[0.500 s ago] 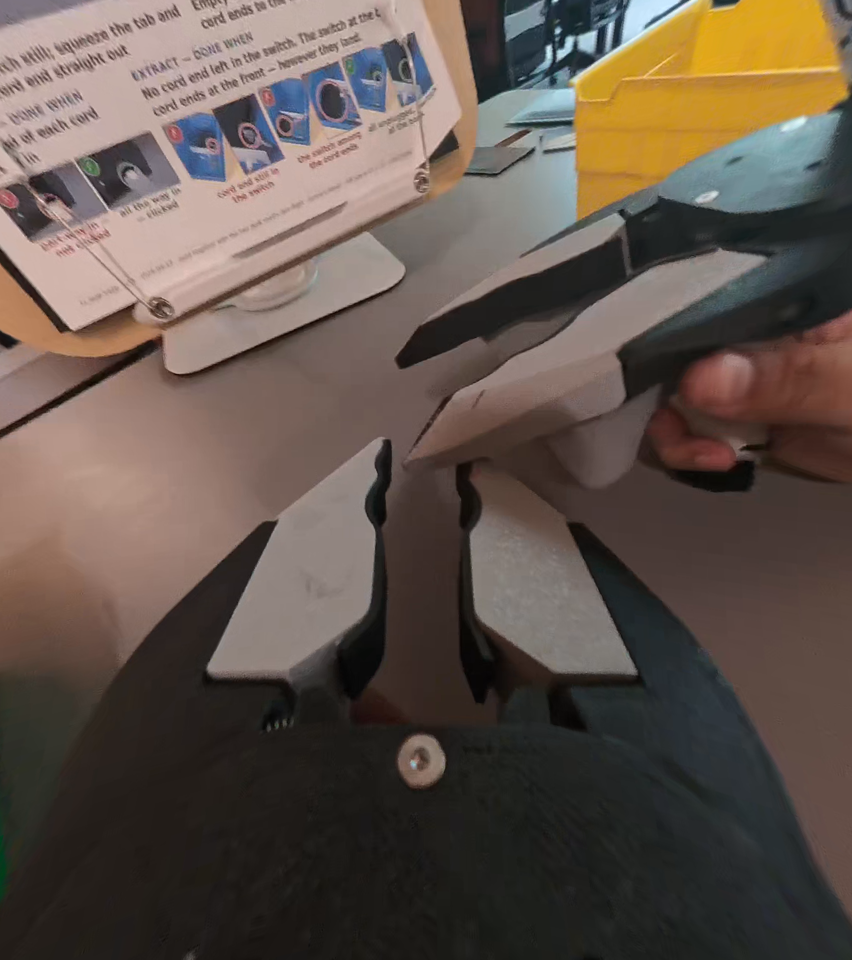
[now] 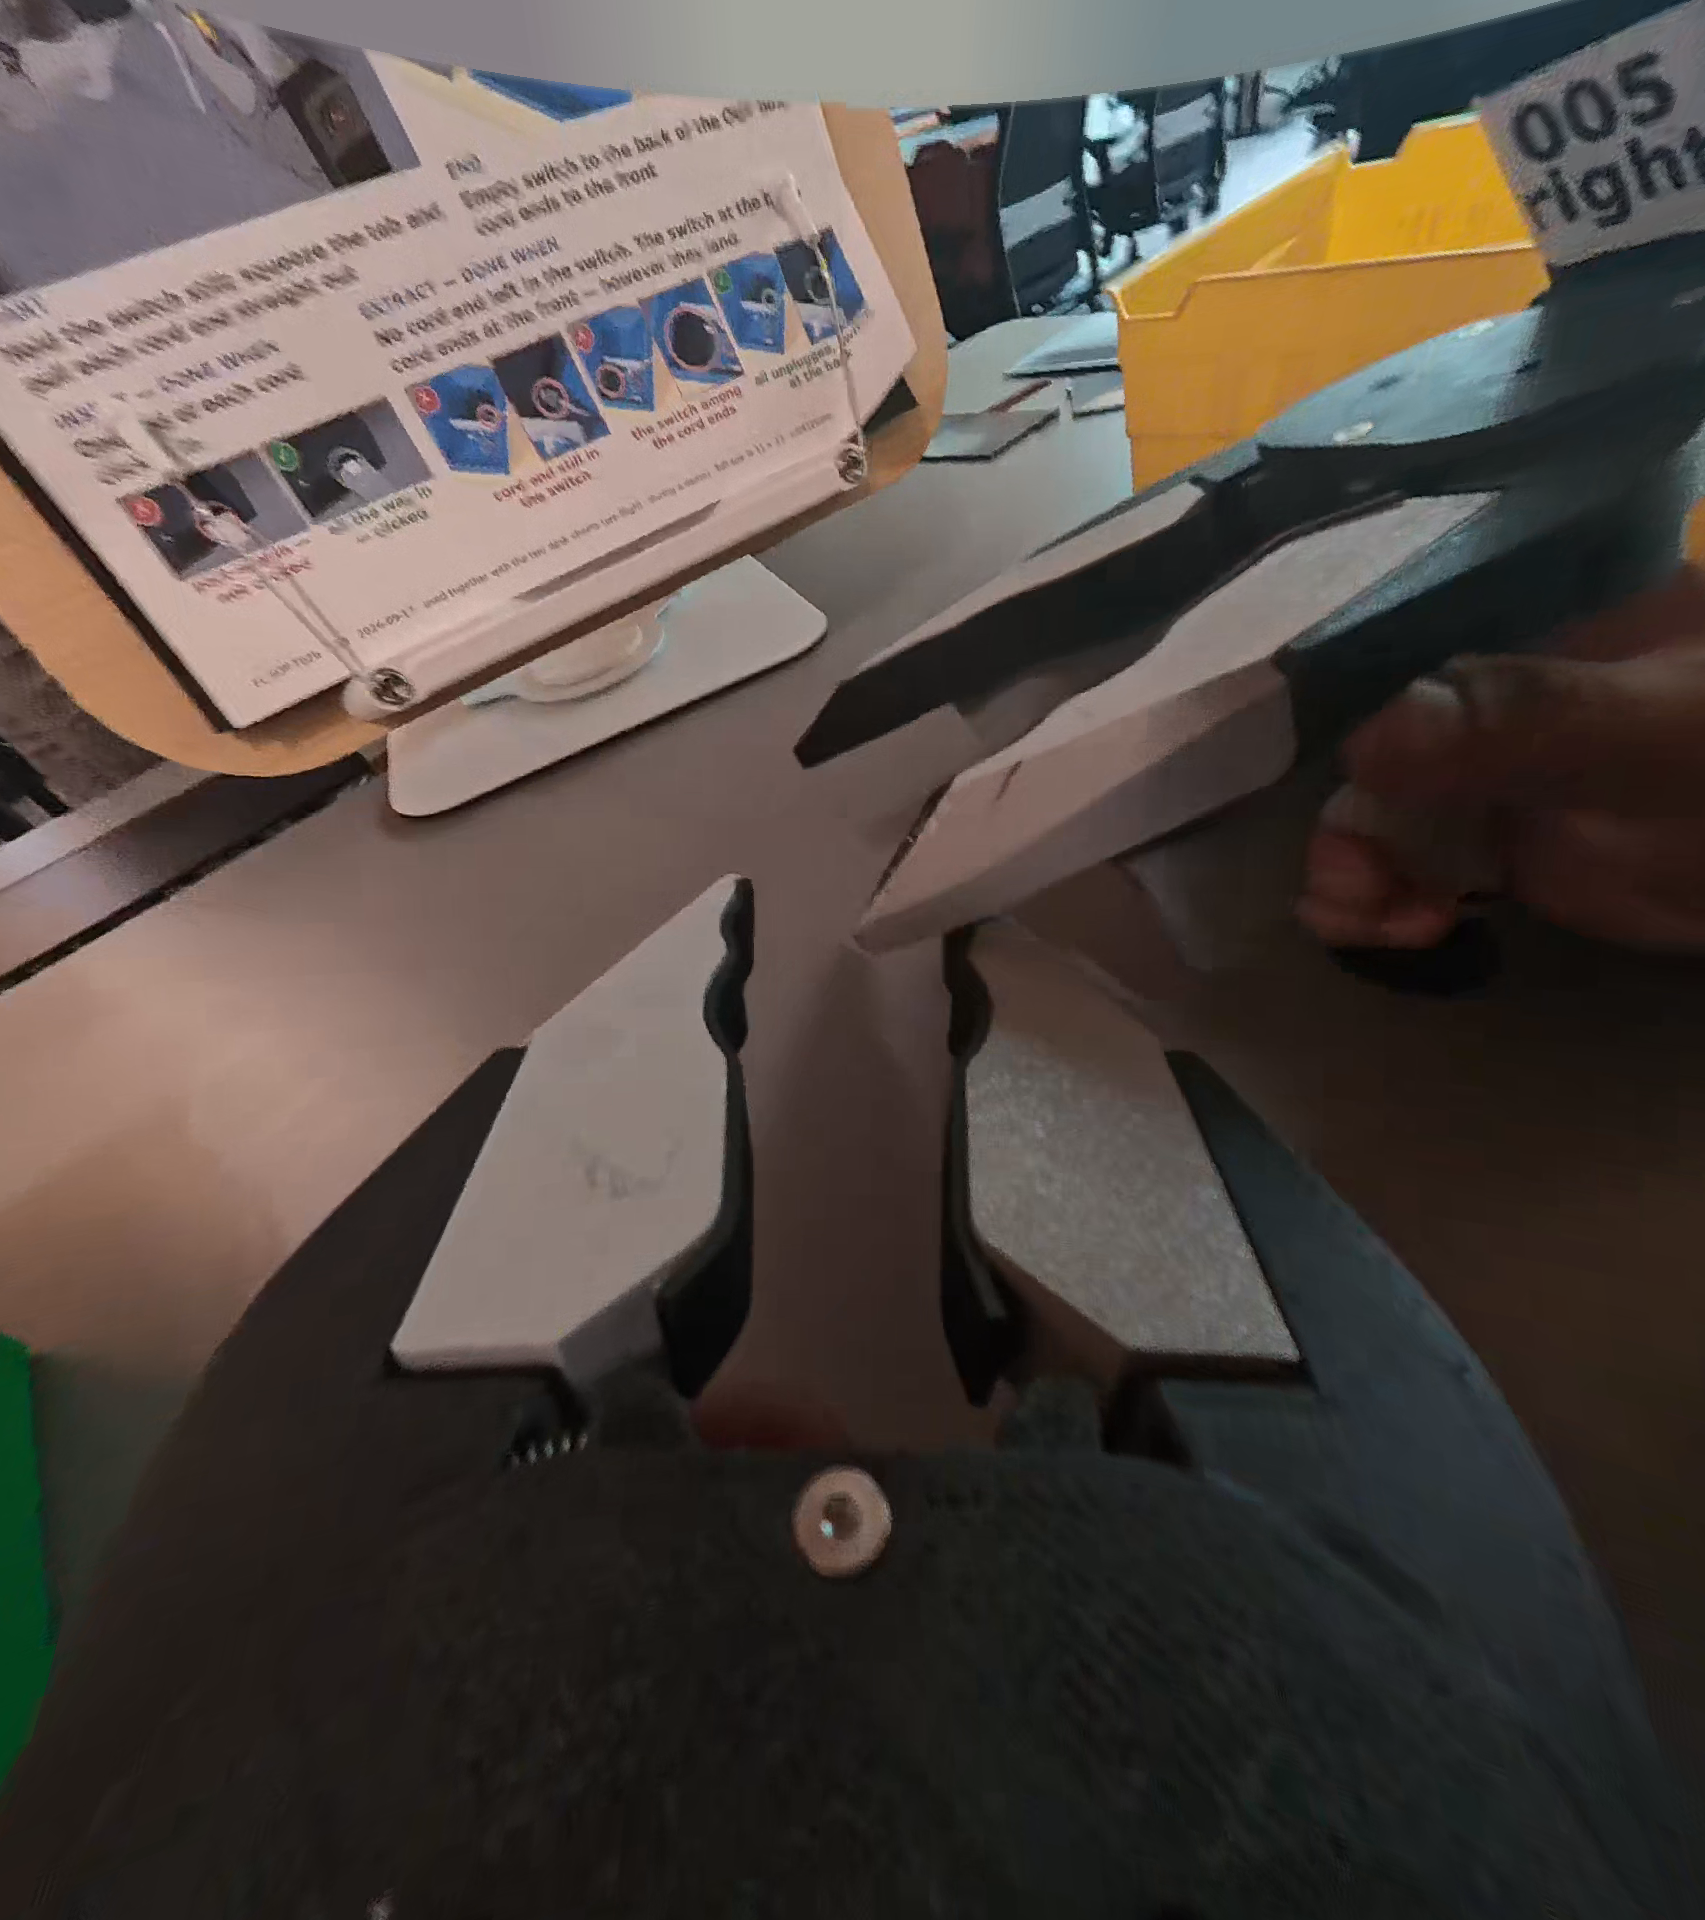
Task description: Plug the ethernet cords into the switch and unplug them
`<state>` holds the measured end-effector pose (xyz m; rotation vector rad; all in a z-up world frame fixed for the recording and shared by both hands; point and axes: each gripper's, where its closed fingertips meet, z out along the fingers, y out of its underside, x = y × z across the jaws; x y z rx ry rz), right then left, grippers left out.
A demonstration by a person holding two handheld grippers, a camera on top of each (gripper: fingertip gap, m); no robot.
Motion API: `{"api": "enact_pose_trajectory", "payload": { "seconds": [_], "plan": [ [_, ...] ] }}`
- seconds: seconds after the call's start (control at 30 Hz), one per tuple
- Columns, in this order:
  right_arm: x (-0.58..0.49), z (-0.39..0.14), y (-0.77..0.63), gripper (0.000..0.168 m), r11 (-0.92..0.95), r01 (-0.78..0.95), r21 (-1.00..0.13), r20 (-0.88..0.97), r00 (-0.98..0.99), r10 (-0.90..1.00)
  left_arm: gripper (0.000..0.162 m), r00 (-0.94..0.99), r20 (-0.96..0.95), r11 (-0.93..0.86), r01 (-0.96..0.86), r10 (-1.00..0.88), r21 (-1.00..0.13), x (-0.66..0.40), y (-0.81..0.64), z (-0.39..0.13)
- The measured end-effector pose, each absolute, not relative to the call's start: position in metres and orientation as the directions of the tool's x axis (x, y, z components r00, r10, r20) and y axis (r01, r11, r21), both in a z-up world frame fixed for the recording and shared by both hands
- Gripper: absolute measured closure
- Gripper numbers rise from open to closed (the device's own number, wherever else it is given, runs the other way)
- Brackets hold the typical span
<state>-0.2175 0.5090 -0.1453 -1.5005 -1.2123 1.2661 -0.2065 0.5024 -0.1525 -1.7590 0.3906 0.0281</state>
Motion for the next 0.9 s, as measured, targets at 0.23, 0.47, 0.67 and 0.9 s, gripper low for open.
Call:
{"api": "enact_pose_trajectory", "payload": {
  "seconds": [0.23,0.47,0.67,0.9],
  "plan": [
    [-0.206,-0.145,0.518,0.084,-0.197,0.165,-0.966,-0.190,0.056,0.980,0.104,0.968,-0.081,-0.230,-0.137,-0.238,-0.963,-0.214,0.506,-0.155],
    [-0.201,-0.133,0.526,0.089,-0.078,0.136,-0.988,-0.061,0.127,0.990,0.108,0.945,-0.229,-0.203,-0.277,-0.232,-0.939,-0.202,0.504,-0.155],
    [-0.186,-0.144,0.552,0.085,-0.100,0.169,-0.981,-0.056,0.248,0.967,0.117,0.952,-0.220,-0.103,-0.246,-0.211,-0.964,-0.209,0.502,-0.140],
    [-0.184,-0.155,0.560,0.082,-0.213,0.195,-0.957,-0.165,0.237,0.957,0.124,0.932,-0.270,0.021,-0.273,-0.241,-0.962,-0.204,0.493,-0.128]
  ]
}}
